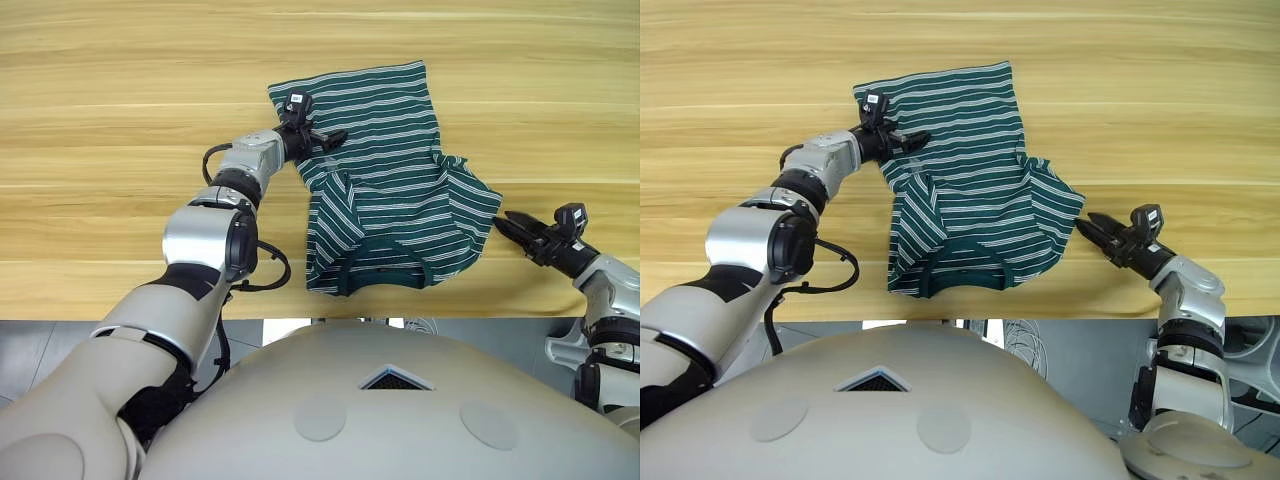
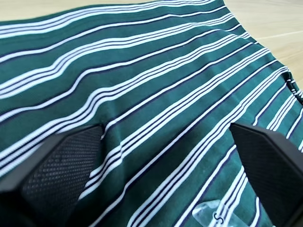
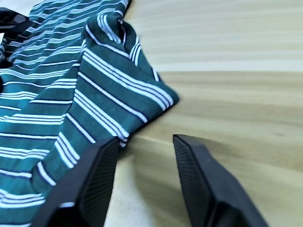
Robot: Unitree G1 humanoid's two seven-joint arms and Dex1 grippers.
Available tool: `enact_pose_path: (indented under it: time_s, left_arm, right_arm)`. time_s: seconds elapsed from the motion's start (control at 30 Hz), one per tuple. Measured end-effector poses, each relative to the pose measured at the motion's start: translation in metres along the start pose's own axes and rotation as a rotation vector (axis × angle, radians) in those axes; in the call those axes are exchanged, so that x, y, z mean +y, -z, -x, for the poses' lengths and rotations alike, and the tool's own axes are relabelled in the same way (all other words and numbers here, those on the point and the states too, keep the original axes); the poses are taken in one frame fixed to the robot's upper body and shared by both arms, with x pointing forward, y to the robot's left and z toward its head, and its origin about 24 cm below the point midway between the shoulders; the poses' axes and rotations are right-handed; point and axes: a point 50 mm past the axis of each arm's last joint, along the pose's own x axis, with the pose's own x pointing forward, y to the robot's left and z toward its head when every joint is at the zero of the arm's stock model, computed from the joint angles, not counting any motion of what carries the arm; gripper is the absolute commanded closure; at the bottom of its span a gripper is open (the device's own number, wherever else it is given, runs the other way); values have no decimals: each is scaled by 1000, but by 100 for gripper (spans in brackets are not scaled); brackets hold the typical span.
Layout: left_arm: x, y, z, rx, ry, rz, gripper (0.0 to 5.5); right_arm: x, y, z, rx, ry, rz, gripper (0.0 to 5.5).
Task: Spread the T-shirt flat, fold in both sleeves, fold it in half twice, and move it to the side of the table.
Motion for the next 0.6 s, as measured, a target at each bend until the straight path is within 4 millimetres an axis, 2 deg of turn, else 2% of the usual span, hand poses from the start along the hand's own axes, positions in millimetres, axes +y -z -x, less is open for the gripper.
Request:
enact_pose_path:
  time_s: [0.43, 0.6]
  left_arm:
    - [0, 0, 0, 0, 3, -2, 64]
    - [0, 0, 0, 1, 5, -5, 64]
  right_arm:
    - [4, -14, -35, -10, -63, -46, 313]
    - [5, -13, -38, -6, -63, -46, 399]
